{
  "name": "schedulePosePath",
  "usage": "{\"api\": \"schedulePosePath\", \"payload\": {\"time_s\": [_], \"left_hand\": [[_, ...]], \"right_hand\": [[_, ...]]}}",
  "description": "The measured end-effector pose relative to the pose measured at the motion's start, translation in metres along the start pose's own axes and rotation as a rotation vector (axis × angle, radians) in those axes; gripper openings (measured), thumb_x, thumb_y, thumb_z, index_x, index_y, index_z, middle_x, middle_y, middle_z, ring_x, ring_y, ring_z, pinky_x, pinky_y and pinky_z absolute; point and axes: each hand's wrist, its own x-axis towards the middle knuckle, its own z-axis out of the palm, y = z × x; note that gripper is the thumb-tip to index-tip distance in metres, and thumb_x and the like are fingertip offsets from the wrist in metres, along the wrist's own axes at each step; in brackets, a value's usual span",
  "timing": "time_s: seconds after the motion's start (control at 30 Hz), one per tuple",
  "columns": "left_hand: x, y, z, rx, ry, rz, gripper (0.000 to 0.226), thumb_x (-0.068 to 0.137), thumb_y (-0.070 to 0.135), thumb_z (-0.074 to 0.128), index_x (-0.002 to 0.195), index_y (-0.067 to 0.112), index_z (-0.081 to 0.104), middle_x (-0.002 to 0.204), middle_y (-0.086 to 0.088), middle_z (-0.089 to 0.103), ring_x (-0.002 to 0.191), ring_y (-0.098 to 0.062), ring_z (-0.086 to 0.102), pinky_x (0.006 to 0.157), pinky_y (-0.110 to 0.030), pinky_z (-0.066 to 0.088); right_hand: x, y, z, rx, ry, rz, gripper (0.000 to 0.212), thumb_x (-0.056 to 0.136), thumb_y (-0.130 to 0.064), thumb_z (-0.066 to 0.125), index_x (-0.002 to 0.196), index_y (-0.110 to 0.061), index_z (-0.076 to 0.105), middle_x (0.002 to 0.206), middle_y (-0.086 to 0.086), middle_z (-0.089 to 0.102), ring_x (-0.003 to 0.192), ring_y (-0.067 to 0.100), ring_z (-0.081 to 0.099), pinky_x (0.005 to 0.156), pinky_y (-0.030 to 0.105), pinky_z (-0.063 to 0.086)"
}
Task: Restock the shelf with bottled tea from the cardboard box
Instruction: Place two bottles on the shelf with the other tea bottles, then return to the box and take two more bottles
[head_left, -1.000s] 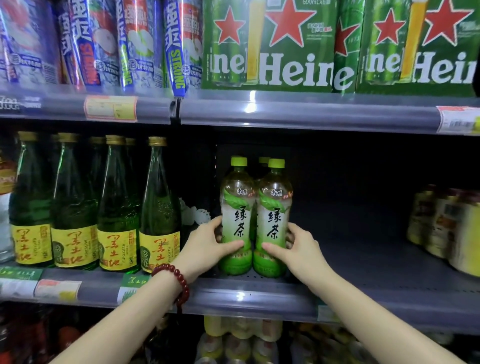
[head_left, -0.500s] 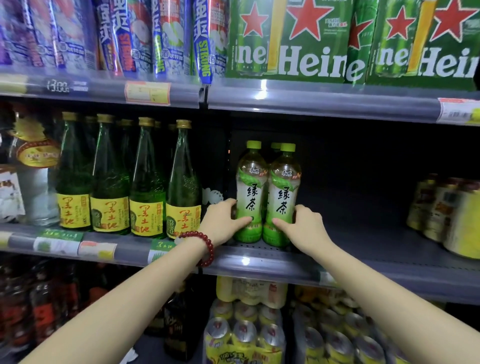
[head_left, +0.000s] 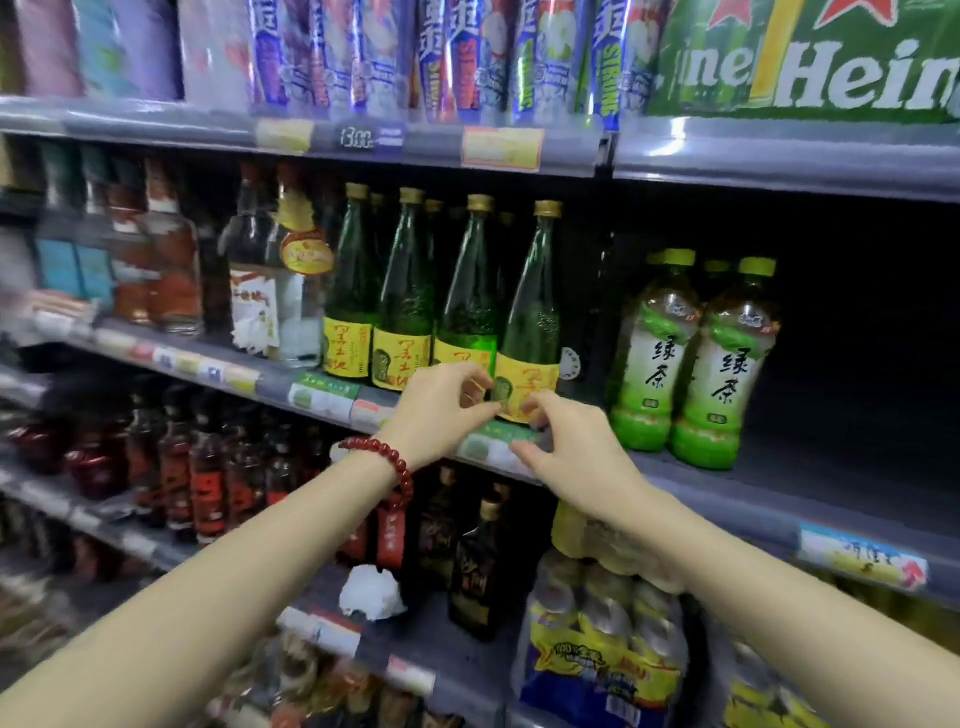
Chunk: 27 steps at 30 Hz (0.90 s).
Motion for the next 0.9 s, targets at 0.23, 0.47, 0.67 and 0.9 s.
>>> {"api": "schedulePosePath", "payload": {"time_s": [0.23,0.47,0.67,0.9], "left_hand": [[-0.07,-0.078,-0.062,0.272,0.029,-0.303,0.03,0.082,0.023,0.066,0.108,0.009,0.063,0.102,-0.008,0.07,0.096,-0.022,0.064,0.083,-0.028,0.048],[-0.181,-0.146,-0.067,0.347,0.025,-0.778,0.032,0.084,0.026,0.064,0.111,0.008,0.063,0.106,-0.008,0.069,0.1,-0.023,0.064,0.086,-0.03,0.049],[-0.258,-0.216,-0.021,0.318,-0.037,-0.98,0.032,0.084,0.027,0.065,0.11,0.008,0.063,0.109,-0.01,0.068,0.101,-0.025,0.063,0.086,-0.029,0.047],[-0.337,-0.303,0.064,0.209,-0.076,-1.093,0.031,0.088,0.019,0.061,0.113,0.001,0.06,0.11,-0.016,0.064,0.103,-0.031,0.061,0.091,-0.038,0.05]], "right_hand": [[0.024,-0.068,0.089,0.203,-0.228,-0.206,0.042,0.087,-0.031,0.064,0.122,-0.011,0.056,0.105,0.008,0.066,0.097,0.026,0.063,0.079,0.035,0.05],[0.0,-0.098,0.188,0.303,-0.552,-0.275,0.03,0.091,-0.028,0.059,0.114,-0.01,0.055,0.101,0.011,0.066,0.084,0.027,0.066,0.077,0.044,0.056],[-0.043,-0.103,0.295,0.31,-0.685,-0.279,0.031,0.088,-0.027,0.061,0.115,-0.01,0.057,0.103,0.011,0.065,0.095,0.03,0.062,0.074,0.036,0.05],[-0.105,-0.084,0.447,0.308,-0.804,-0.265,0.02,0.088,-0.031,0.062,0.096,-0.014,0.056,0.093,0.008,0.065,0.09,0.028,0.063,0.074,0.034,0.05]]}}
